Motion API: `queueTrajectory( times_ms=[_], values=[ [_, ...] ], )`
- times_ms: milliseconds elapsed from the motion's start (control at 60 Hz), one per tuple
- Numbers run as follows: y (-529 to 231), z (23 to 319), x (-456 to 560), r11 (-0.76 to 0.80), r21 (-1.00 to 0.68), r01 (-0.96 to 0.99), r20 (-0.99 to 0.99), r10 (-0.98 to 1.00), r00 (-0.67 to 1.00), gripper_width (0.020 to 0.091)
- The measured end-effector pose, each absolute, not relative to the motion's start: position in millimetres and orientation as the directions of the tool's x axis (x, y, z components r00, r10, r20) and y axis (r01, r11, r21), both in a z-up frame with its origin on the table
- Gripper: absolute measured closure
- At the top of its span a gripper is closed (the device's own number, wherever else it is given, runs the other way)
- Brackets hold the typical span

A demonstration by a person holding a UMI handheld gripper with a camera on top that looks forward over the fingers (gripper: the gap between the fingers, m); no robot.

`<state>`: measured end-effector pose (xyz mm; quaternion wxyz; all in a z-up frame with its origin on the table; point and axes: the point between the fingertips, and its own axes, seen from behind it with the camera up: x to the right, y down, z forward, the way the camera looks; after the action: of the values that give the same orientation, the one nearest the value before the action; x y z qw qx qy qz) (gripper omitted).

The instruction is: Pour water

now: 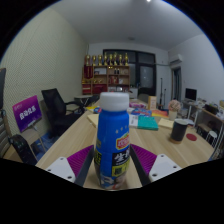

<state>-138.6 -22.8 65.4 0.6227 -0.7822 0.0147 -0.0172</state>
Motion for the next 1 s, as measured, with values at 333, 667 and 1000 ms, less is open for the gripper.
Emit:
queueTrajectory(
  times_ms=[333, 667, 1000],
  values=[
    [4, 49, -144, -0.215, -0.976, 0.028, 0.008, 0.093, 0.996, 0.0553],
    [78, 200, -57, -0.168, -0.831, -0.531, -0.553, 0.138, 0.822, 0.0633],
    [137, 195, 66, -0.191, 0.389, -0.901, -0.917, 0.019, -0.399, 0.0632]
  ],
)
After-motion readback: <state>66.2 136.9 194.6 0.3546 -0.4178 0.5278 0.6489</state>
